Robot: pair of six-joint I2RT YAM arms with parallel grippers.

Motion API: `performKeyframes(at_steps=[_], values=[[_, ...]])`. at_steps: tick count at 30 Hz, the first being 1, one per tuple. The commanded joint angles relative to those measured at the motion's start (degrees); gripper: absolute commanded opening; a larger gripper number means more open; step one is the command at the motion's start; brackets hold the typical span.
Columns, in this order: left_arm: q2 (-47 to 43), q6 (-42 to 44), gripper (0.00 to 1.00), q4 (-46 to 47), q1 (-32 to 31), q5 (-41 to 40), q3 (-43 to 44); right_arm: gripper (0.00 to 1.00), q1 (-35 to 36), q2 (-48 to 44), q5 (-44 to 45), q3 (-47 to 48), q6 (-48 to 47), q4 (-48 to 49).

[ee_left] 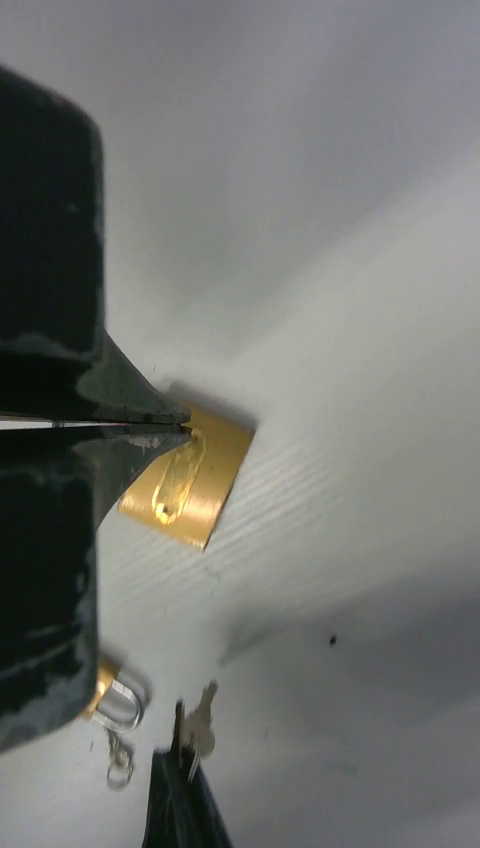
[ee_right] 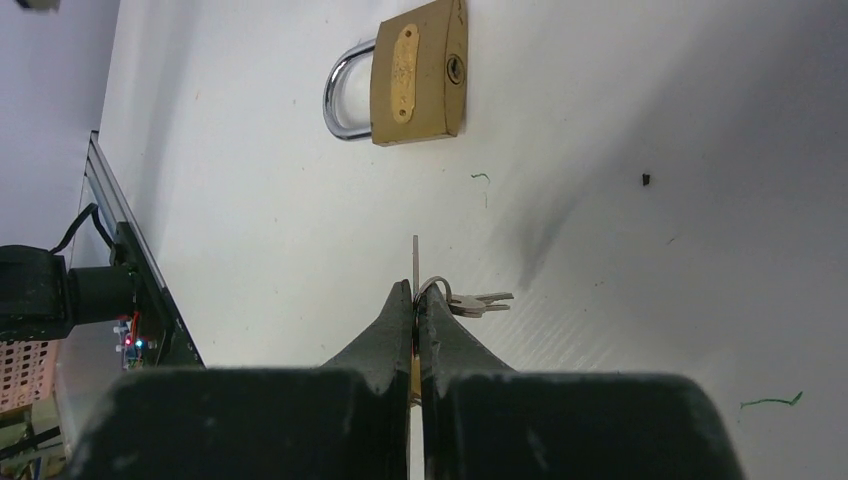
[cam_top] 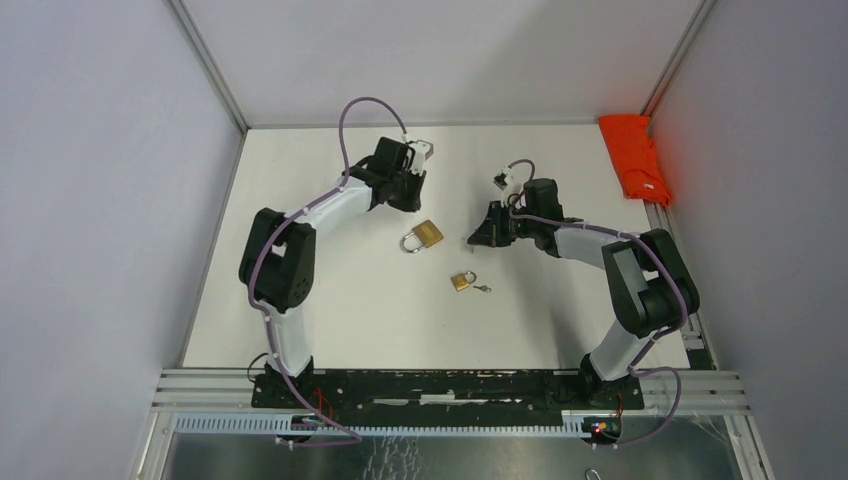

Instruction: Unlock with the key

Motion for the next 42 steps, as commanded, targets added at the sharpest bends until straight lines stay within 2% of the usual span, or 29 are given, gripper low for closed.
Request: performKeyframes(at_steps=[1, 8, 11, 20, 28, 34, 42], values=[[-2.59, -15.85, 0.02, -2.52, -0.98, 3.78, -1.98, 0.0, -0.34, -0.09, -0.22, 2.42, 0.4, 1.49], [-5.17, -21.26, 0.02, -10.19, -5.52, -11.51, -5.85, 0.0, -0.4, -0.65, 0.41, 2.57, 0.34, 0.86], [-5.48, -21.76, 0.02, -11.79, -5.77, -14.61, -6.41, 0.0, -0.44, -0.78, 0.48, 2.46, 0.54, 1.04], [-0.33, -21.36, 0.02, -10.16, -5.76, -18.82, -5.61, 0.0, -0.31, -0.94, -0.1, 3.08, 0.18, 0.25], [3.6, -21.0, 0.02, -7.29, -5.72, -15.81, -3.79, 0.0, -0.38, 0.06, 1.15, 4.63, -2.01, -2.28], [6.37, -19.64, 0.02, -7.73, -4.35, -16.83, -2.05, 0.0, -0.29, 1.34, -0.14, 6.04, -2.87, -3.83], [9.65, -14.68, 0.02, -6.43, -2.84, -20.01, 2.21, 0.0, 1.88, 8.45, -2.09, 13.41, -6.52, -10.01]])
